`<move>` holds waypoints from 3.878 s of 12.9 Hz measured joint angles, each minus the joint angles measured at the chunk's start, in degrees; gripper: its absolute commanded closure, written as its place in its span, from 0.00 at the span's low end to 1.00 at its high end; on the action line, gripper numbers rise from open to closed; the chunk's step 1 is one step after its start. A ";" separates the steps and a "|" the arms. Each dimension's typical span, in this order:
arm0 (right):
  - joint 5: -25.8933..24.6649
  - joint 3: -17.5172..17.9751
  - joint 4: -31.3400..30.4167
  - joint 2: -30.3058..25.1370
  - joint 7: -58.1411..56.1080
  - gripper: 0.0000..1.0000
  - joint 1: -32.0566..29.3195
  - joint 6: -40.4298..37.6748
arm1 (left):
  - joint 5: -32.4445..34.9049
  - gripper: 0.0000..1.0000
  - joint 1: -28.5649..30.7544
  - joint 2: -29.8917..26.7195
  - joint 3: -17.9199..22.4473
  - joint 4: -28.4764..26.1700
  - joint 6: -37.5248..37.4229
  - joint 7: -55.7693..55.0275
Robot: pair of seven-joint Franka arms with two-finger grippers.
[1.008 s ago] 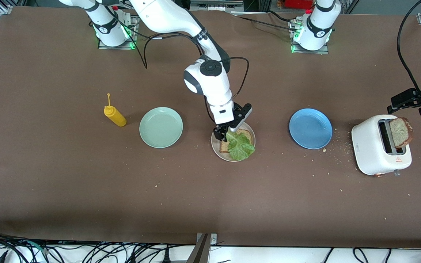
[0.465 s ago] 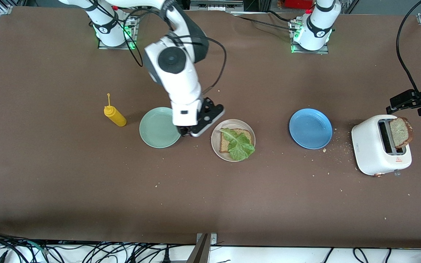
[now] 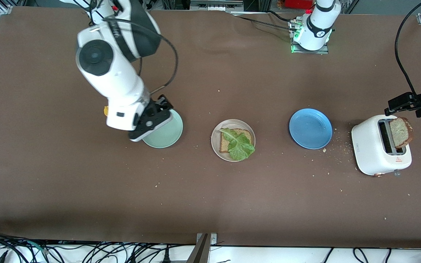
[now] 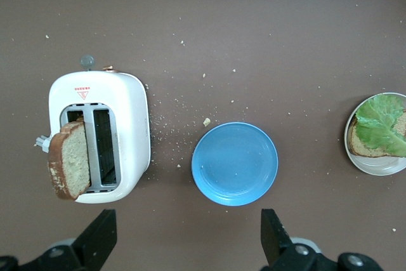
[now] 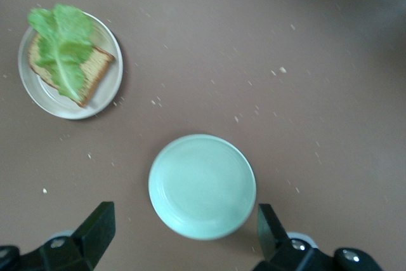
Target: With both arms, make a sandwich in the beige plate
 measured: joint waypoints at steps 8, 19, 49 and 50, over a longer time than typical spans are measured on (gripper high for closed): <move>1.12 -15.18 -0.09 -2.80 -0.10 0.01 -0.68 -12.83 | 0.31 0.00 0.72 1.30 0.34 -0.01 0.21 0.04; -8.96 7.08 -1.30 -2.60 2.85 0.00 -29.01 -10.83 | 4.16 0.00 11.57 9.71 0.90 -1.68 9.24 9.19; -13.22 21.55 -14.12 -9.68 11.23 0.00 -42.03 -0.19 | 4.16 1.00 14.65 8.99 0.18 0.67 7.81 11.96; -13.22 21.56 -14.12 -9.68 11.23 0.00 -42.03 -0.21 | 4.11 1.00 14.59 8.99 0.01 1.55 6.44 11.96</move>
